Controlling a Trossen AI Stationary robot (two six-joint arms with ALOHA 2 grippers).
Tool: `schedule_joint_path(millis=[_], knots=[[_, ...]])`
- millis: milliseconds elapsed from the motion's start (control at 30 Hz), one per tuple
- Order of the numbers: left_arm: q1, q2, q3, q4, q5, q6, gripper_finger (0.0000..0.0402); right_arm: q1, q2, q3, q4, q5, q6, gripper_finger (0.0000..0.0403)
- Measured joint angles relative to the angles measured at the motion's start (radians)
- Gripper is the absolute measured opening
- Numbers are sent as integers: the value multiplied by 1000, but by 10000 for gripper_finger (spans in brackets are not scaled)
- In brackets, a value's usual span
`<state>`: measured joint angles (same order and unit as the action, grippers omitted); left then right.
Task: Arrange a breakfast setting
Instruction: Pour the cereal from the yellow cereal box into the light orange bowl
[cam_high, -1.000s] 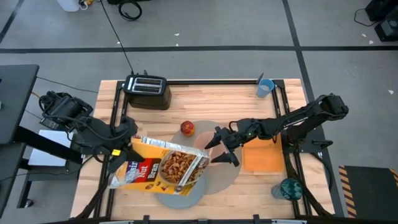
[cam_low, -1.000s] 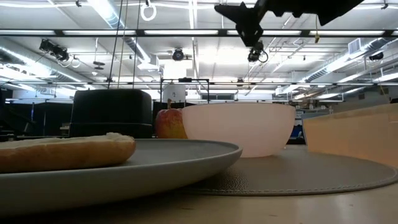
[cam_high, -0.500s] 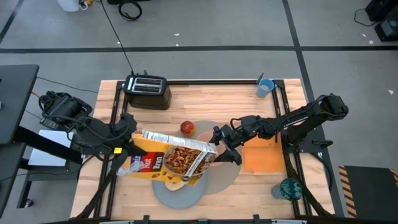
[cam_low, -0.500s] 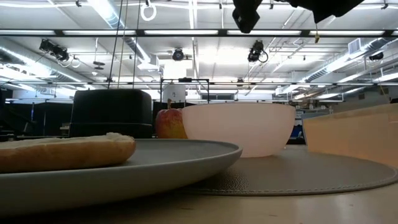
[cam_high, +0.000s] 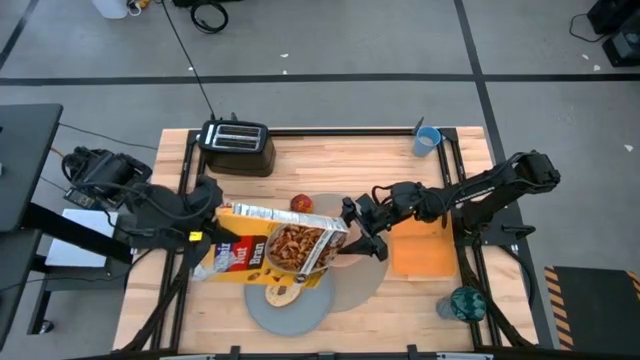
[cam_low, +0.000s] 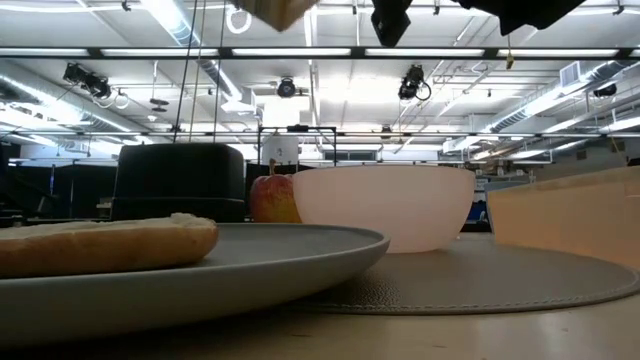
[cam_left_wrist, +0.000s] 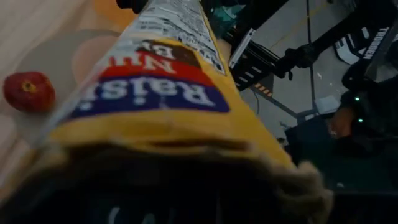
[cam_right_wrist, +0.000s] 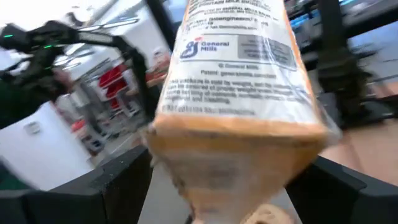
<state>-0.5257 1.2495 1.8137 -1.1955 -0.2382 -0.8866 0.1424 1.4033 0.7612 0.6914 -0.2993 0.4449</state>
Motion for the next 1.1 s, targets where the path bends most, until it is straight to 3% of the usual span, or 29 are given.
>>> schedule_joint_path(millis=[267,600,967,1100], knots=[[65,0,0,20,-2,81,4,-4,0,0,92,144,-2,336],[81,-7,-1,48,-2,99,6,-9,0,0,257,170,9,311],[101,-6,-1,96,-4,124,7,-9,0,0,264,201,31,277],[110,-7,-1,96,-4,126,6,-16,0,0,257,144,79,288]])
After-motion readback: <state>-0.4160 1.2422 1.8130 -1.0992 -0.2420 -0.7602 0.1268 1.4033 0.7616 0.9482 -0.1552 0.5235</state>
